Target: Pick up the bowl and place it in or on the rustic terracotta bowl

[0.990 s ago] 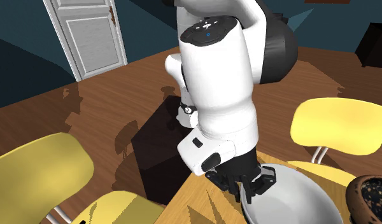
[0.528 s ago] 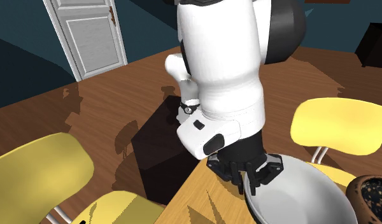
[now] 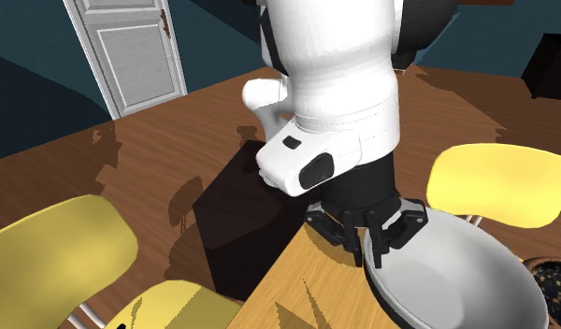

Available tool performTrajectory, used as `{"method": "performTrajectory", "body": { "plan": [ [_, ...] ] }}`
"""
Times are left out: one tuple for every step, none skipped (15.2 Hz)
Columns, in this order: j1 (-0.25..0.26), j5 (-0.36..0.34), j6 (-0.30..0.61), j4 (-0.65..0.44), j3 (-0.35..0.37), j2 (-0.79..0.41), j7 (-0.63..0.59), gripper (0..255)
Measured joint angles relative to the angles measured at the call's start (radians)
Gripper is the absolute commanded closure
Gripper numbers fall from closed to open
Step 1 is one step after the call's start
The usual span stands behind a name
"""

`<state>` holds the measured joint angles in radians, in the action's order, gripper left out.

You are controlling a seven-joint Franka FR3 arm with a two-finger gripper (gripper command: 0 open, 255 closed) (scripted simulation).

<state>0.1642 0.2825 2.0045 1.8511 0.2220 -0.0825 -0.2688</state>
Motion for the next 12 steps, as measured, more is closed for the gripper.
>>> {"method": "performTrajectory", "body": {
  "plan": [
    [0.000, -0.001, -0.015, -0.011, 0.000, 0.004, -0.004, 255],
    [0.000, -0.002, -0.025, -0.020, 0.000, 0.007, -0.007, 255],
    [-0.001, -0.004, -0.040, -0.035, -0.001, 0.006, -0.011, 255],
    [-0.001, -0.004, -0.050, -0.043, -0.001, 0.008, -0.013, 255],
    [-0.002, -0.006, -0.064, -0.058, -0.002, 0.008, -0.016, 255],
    [-0.002, -0.007, -0.079, -0.073, -0.002, 0.009, -0.020, 255],
    [-0.003, -0.007, -0.090, -0.078, -0.002, 0.014, -0.021, 255],
    [-0.003, -0.007, -0.100, -0.088, -0.003, 0.015, -0.024, 255],
    [-0.004, -0.009, -0.114, -0.103, -0.003, 0.013, -0.027, 255],
    [-0.003, -0.011, -0.124, -0.117, -0.002, 0.011, -0.032, 255],
    [0.003, -0.012, -0.128, -0.123, 0.002, 0.011, -0.044, 255],
    [0.015, -0.016, -0.126, -0.131, 0.012, 0.008, -0.067, 255]
  ]
}}
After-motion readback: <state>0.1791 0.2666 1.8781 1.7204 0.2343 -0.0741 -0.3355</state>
